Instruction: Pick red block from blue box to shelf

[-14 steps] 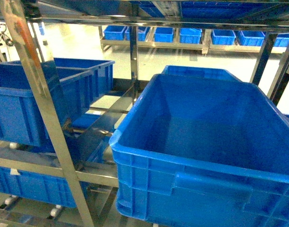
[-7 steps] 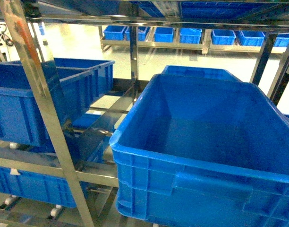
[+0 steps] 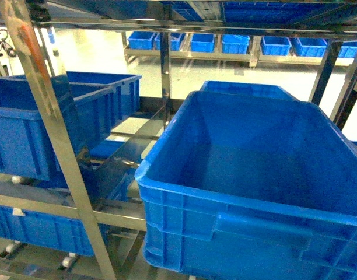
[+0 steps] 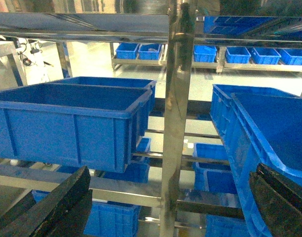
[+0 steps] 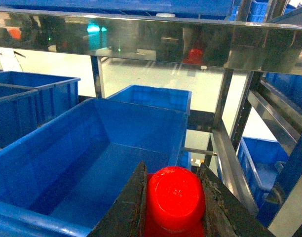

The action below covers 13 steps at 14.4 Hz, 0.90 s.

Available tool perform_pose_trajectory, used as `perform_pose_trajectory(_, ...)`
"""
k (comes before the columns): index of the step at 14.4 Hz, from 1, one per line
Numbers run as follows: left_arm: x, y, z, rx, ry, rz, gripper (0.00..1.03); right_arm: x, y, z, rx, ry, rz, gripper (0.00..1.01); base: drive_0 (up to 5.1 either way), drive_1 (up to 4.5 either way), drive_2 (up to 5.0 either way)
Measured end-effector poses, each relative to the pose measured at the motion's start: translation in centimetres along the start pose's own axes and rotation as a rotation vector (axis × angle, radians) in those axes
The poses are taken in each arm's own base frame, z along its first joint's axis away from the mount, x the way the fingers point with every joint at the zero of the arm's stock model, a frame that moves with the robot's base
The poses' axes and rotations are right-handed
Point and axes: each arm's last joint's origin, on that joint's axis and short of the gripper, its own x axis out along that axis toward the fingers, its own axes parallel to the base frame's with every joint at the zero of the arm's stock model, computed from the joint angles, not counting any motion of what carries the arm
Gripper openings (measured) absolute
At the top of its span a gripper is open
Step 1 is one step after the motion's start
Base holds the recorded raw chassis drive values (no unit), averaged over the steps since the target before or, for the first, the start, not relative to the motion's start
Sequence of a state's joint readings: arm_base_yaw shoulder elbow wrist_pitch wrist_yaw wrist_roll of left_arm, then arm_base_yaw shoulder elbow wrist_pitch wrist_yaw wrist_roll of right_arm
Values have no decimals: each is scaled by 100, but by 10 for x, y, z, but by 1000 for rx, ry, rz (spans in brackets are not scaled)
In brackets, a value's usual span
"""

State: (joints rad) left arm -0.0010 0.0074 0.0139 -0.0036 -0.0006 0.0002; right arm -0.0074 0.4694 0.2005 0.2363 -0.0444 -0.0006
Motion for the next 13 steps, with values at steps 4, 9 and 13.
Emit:
perform_pose_trajectory(4, 0, 0, 0, 0, 0, 0, 98, 0, 0, 0, 0, 0, 0, 23, 0, 0, 0)
perform_pose_trajectory(9, 0, 0, 0, 0, 0, 0, 98, 0, 0, 0, 0, 0, 0, 23, 0, 0, 0)
perform_pose_trajectory(13, 0, 0, 0, 0, 0, 0, 98, 0, 0, 0, 0, 0, 0, 23, 0, 0, 0)
